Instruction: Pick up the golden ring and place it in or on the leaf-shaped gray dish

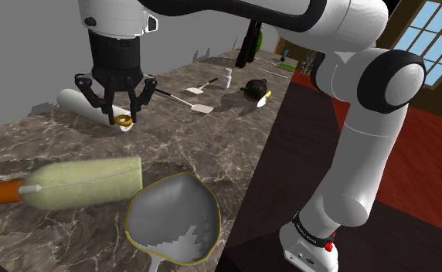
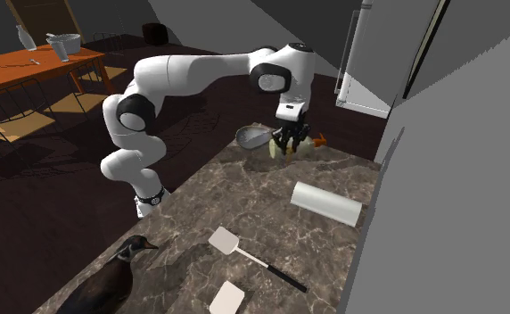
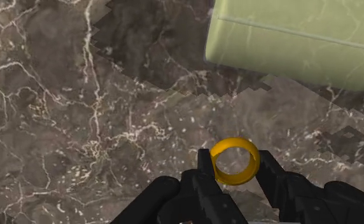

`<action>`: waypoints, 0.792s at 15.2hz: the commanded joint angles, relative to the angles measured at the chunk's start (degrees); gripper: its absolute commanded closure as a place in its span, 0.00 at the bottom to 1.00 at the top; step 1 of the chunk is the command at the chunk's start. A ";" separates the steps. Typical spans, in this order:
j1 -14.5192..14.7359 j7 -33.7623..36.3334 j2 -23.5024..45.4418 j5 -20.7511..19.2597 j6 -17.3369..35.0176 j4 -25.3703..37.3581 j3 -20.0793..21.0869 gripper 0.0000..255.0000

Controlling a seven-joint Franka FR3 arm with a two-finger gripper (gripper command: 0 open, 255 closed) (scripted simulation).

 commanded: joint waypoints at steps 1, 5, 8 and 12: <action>-0.42 0.34 -2.00 1.28 -0.02 -1.58 0.47 1.00; -2.06 1.18 -10.35 6.95 2.50 -10.30 1.93 1.00; -2.25 1.63 -16.25 11.17 3.57 -15.51 2.52 1.00; -1.22 2.44 -23.49 16.42 4.09 -21.04 2.83 1.00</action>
